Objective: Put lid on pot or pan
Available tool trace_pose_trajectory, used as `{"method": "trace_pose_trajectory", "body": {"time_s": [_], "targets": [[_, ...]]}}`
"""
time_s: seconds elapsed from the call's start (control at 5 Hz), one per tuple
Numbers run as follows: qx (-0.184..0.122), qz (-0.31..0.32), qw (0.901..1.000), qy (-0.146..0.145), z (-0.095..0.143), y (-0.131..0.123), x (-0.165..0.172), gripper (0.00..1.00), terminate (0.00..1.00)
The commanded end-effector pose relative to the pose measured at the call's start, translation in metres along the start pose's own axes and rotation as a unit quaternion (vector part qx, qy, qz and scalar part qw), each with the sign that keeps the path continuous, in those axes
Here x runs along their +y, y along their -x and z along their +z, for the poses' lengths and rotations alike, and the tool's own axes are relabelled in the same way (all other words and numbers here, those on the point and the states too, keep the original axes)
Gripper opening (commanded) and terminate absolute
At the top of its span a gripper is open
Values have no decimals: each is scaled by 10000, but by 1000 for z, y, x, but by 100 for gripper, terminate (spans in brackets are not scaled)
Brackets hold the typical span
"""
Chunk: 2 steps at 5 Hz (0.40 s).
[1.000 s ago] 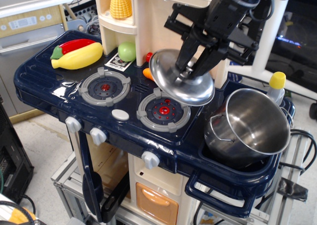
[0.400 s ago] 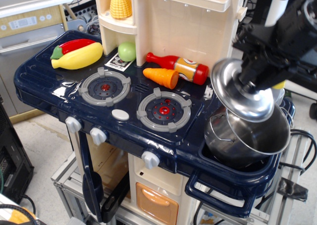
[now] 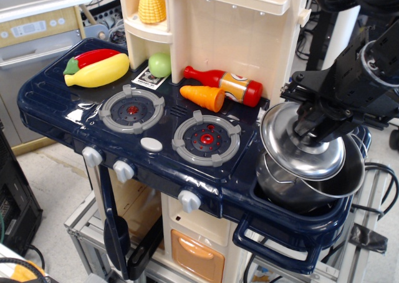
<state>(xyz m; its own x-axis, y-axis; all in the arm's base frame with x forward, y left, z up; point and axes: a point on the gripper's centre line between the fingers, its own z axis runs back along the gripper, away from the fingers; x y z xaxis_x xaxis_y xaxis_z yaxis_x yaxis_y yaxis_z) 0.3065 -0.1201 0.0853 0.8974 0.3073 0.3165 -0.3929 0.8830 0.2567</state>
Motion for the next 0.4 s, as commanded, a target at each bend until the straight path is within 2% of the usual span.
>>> {"method": "trace_pose_trajectory", "body": {"time_s": [0.0, 0.2], "targets": [[-181, 357, 9989, 250, 5, -4, -13, 0, 0], [-224, 658, 9974, 205, 3, -8, -32, 0, 0]]}}
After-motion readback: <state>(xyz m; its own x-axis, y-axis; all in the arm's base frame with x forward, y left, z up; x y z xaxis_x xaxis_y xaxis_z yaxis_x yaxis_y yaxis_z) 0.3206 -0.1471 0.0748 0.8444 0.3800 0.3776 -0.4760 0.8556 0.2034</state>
